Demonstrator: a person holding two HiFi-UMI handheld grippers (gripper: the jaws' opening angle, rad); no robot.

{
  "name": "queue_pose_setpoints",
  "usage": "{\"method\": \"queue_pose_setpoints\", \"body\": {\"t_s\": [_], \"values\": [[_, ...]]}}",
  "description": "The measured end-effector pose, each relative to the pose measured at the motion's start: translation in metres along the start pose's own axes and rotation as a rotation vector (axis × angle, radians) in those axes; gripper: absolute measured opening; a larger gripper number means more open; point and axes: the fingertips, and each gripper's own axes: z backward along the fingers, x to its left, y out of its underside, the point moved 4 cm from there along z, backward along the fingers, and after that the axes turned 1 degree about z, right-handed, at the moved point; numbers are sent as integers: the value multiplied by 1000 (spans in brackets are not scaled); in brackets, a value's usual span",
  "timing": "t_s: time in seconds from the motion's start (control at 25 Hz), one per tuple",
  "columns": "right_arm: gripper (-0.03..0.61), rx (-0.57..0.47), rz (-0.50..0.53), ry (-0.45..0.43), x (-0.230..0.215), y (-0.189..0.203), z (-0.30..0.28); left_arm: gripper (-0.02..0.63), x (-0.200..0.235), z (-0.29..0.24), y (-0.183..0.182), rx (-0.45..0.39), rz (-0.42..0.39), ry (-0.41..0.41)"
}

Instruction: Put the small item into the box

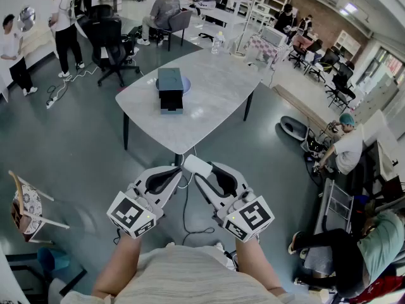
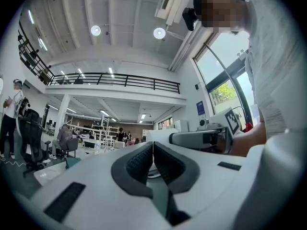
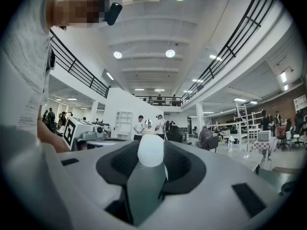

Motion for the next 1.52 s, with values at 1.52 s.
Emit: {"method": "queue_pose_setpoints", "body": {"t_s": [1.52], "values": [[175, 8, -24, -47, -10, 11, -61, 21, 55, 4, 20, -12, 47, -31]]}}
